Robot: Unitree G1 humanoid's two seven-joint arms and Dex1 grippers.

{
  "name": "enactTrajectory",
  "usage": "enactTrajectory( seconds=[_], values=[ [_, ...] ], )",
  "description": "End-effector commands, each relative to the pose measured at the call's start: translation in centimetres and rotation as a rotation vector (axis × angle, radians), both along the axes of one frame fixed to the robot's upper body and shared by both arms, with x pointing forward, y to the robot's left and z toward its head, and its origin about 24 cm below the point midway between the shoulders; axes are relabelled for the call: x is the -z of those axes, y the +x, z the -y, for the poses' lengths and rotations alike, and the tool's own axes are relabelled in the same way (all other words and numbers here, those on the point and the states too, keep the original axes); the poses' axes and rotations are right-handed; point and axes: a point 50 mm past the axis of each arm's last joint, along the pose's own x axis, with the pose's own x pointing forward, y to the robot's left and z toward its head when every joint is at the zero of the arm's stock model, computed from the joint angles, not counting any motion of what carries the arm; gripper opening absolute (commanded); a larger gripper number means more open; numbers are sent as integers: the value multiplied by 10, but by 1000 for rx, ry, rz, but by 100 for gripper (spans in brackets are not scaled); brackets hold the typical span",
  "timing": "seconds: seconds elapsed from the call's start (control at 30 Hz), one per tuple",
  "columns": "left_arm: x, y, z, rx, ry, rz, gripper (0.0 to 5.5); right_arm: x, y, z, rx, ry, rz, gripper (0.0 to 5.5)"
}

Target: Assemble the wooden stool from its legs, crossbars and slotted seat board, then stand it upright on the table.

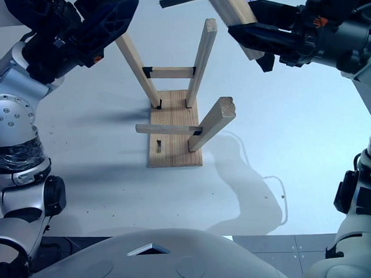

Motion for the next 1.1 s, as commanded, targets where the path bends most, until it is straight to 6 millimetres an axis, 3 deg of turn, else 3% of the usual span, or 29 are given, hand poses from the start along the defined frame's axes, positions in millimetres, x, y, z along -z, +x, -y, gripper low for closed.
enactTrajectory(
  seconds=[0.03,0.43,0.9,1.1],
  values=[
    [-6,-2,8,42,28,42,347,-7,-2,-11,-94,-37,6,205],
    [-9,-10,25,128,12,46,347,-8,-2,-36,-260,-71,-31,205],
    [-5,-15,24,148,23,29,347,-8,-4,-38,-307,-118,-35,205],
    [-3,-24,21,227,23,30,270,-9,-4,-42,-333,-127,-41,205]
  ],
)
